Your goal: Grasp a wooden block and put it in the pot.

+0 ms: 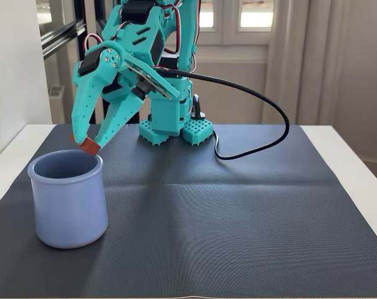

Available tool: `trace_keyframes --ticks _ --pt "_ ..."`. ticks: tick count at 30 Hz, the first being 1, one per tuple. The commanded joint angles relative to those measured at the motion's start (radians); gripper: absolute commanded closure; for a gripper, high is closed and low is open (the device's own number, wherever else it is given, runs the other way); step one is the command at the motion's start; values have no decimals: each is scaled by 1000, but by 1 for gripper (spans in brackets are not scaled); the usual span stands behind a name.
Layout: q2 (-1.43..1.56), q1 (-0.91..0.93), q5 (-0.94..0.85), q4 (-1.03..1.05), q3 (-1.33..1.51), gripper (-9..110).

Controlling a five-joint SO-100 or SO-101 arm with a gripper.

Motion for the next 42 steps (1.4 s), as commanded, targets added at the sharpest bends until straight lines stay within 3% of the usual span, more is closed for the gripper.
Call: trace_keyframes --ticks 1,29,42 --pt "-6 9 -8 -18 -69 98" --pt "-17 54 -31 -11 -84 95" --pt "91 -60 -117 32 -54 98"
